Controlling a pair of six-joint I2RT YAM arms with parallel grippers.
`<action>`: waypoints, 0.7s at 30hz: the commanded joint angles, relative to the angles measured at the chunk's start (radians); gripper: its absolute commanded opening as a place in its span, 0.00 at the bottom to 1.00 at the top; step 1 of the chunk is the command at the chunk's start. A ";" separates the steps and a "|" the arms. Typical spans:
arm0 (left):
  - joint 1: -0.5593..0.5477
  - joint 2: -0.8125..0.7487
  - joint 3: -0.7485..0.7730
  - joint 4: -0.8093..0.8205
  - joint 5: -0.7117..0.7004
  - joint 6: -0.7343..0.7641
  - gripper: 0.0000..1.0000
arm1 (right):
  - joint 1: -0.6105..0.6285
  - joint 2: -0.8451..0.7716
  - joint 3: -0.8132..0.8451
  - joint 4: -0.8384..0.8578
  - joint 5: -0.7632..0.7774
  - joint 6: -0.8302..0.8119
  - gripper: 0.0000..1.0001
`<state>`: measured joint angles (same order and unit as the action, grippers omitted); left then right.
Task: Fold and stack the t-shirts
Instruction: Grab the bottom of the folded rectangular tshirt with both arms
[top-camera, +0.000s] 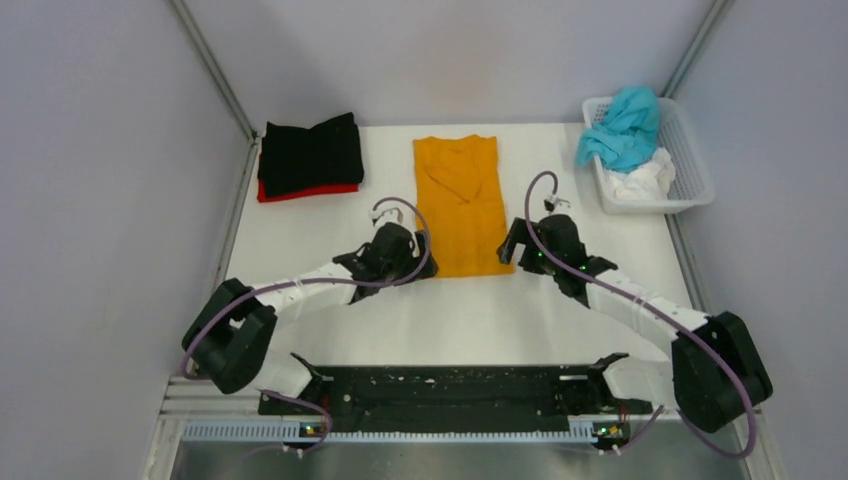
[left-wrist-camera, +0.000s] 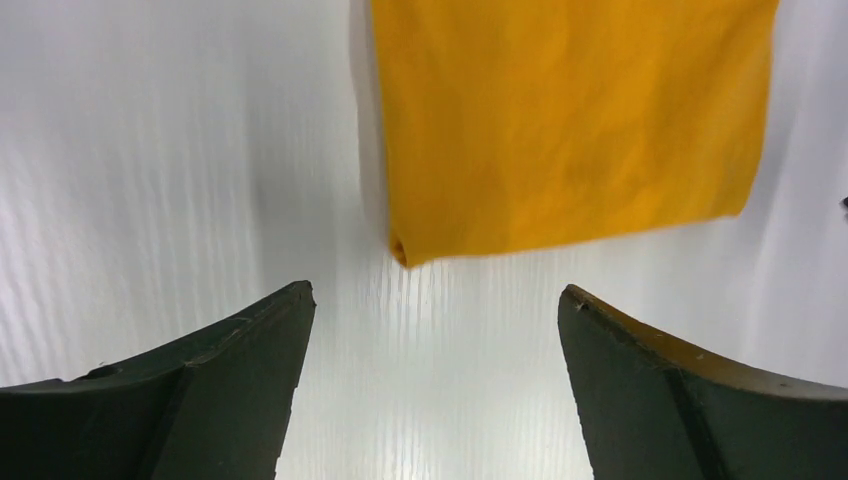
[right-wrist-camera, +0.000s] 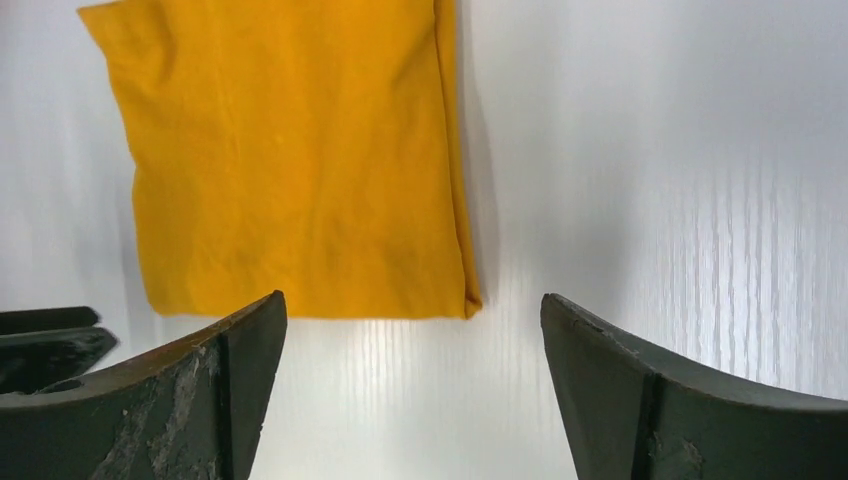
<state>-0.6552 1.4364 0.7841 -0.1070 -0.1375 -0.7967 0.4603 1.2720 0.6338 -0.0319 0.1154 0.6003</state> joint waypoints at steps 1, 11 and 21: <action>-0.073 -0.031 -0.102 0.096 0.004 -0.101 0.93 | -0.008 -0.152 -0.060 -0.074 -0.045 0.068 0.95; -0.078 0.157 -0.103 0.255 0.059 -0.120 0.63 | -0.008 -0.108 -0.131 0.010 -0.111 0.070 0.78; -0.078 0.209 -0.111 0.260 0.038 -0.163 0.29 | -0.007 0.040 -0.137 0.116 -0.058 0.067 0.70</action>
<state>-0.7338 1.6238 0.6849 0.2073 -0.0834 -0.9478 0.4603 1.2644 0.4904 0.0032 0.0254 0.6662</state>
